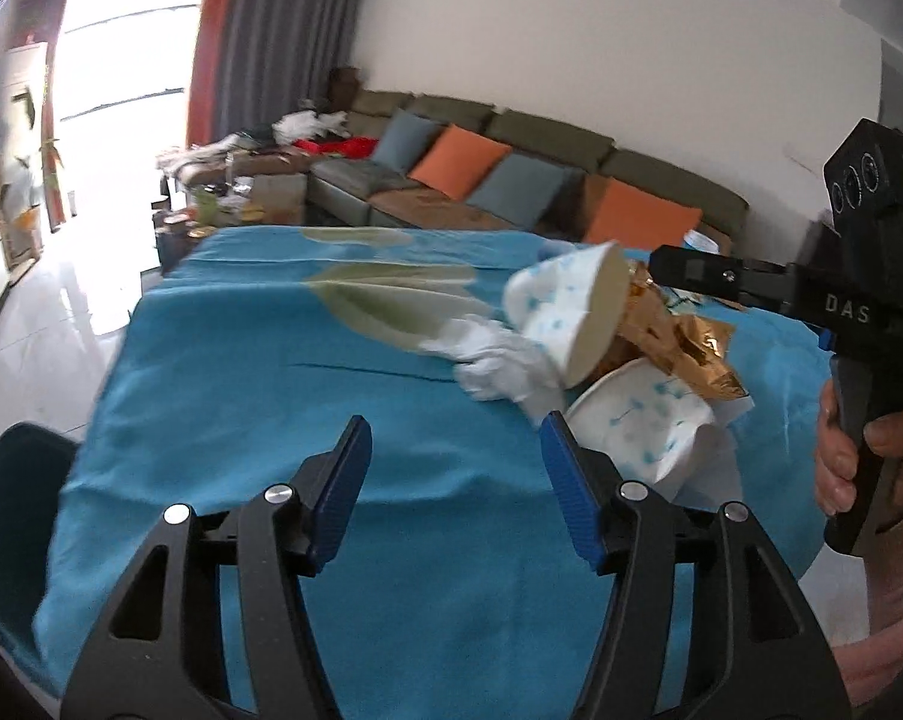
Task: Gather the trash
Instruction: 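Grasp the white tissue with the left gripper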
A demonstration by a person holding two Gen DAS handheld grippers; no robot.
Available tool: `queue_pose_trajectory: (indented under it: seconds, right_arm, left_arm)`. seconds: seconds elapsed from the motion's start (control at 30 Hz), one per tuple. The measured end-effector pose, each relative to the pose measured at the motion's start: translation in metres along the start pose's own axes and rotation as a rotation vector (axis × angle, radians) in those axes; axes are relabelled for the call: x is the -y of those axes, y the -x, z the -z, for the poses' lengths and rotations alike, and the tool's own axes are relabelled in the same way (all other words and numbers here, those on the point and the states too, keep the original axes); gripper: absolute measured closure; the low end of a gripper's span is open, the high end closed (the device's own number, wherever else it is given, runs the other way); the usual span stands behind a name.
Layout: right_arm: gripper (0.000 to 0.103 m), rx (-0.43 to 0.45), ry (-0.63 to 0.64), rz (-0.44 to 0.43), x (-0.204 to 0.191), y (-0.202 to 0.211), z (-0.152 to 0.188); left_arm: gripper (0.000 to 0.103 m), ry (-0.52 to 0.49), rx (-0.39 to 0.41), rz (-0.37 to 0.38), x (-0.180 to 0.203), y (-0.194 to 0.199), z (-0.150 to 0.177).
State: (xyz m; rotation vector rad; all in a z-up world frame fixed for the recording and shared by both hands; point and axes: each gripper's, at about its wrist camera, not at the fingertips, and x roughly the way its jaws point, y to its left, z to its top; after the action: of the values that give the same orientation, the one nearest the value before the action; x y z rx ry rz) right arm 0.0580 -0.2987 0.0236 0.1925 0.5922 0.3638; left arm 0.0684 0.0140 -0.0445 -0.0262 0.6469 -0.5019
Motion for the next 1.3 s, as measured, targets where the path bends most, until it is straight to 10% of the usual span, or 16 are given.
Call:
queue_pose_trajectory:
  seconds: [0.37, 0.7, 0.9, 1.3]
  right_arm:
    - [0.066, -0.035, 0.001, 0.054, 0.029, -0.033, 0.002]
    - [0.097, -0.071, -0.001, 0.044, 0.035, -0.044, 0.007]
    - [0.101, -0.059, 0.001, 0.035, 0.034, -0.043, 0.007]
    - [0.101, -0.025, -0.027, -0.021, 0.027, -0.035, -0.001]
  left_arm:
    - [0.051, -0.001, -0.148, 0.033, 0.019, -0.055, -0.017]
    - [0.085, 0.056, -0.262, 0.059, 0.008, -0.09, -0.023]
    - [0.1, 0.056, -0.254, 0.063, 0.008, -0.094, -0.024]
    - [0.101, 0.056, -0.163, 0.023, -0.005, -0.056, -0.025]
